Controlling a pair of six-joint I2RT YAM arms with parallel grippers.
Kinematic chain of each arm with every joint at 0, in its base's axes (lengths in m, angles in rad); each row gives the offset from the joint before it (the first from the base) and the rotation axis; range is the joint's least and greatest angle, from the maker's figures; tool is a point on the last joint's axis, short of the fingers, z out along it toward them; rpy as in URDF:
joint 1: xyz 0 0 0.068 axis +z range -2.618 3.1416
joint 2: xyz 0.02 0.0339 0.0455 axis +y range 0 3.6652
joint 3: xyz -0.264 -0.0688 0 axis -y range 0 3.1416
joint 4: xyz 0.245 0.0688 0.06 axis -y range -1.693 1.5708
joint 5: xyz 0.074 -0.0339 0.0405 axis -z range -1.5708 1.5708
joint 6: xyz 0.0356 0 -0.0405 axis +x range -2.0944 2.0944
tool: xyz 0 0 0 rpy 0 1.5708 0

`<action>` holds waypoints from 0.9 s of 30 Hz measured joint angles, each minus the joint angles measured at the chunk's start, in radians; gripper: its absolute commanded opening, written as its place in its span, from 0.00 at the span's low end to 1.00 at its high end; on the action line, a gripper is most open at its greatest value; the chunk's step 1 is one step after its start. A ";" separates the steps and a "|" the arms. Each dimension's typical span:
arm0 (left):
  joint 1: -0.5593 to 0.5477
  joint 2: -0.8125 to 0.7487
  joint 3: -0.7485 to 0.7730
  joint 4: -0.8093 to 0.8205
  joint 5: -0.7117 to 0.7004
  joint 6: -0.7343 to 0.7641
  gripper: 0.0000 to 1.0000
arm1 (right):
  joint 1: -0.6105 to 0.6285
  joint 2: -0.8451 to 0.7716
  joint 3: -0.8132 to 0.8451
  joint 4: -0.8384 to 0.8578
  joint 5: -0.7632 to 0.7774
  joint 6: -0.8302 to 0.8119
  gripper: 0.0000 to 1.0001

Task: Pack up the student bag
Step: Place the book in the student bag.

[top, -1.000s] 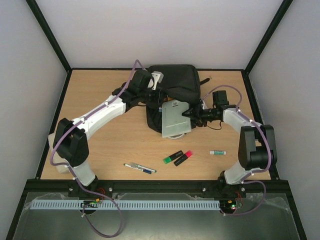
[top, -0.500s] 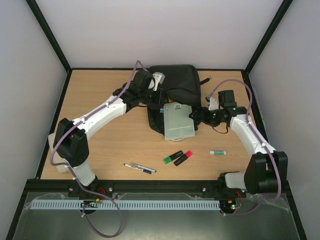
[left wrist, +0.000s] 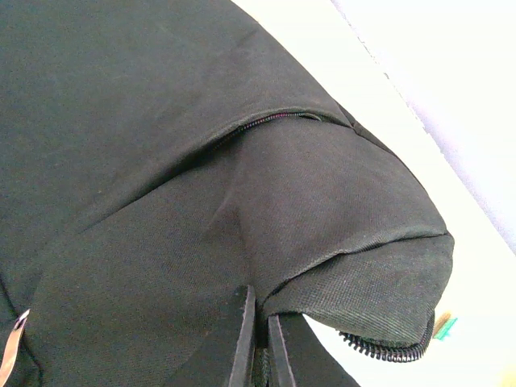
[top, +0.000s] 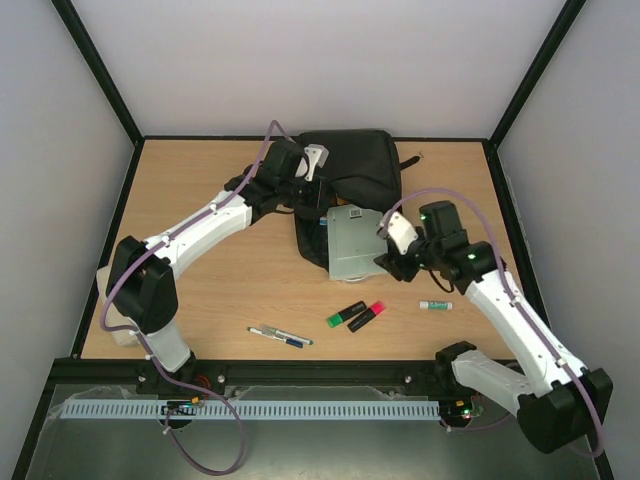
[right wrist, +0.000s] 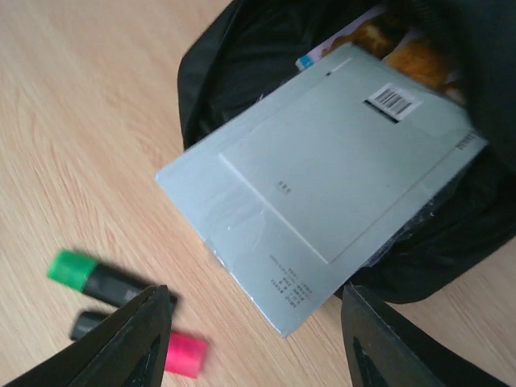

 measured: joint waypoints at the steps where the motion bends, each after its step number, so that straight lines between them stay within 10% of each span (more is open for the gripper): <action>1: 0.001 0.000 0.000 0.000 0.001 -0.002 0.02 | 0.038 0.007 -0.003 -0.002 0.037 -0.044 0.58; 10: 0.004 0.010 0.000 0.000 0.022 -0.007 0.03 | 0.296 0.079 -0.100 0.029 0.354 -0.310 0.58; 27: 0.006 0.010 0.000 0.000 0.043 -0.019 0.02 | 0.383 0.274 -0.111 0.206 0.536 -0.458 0.56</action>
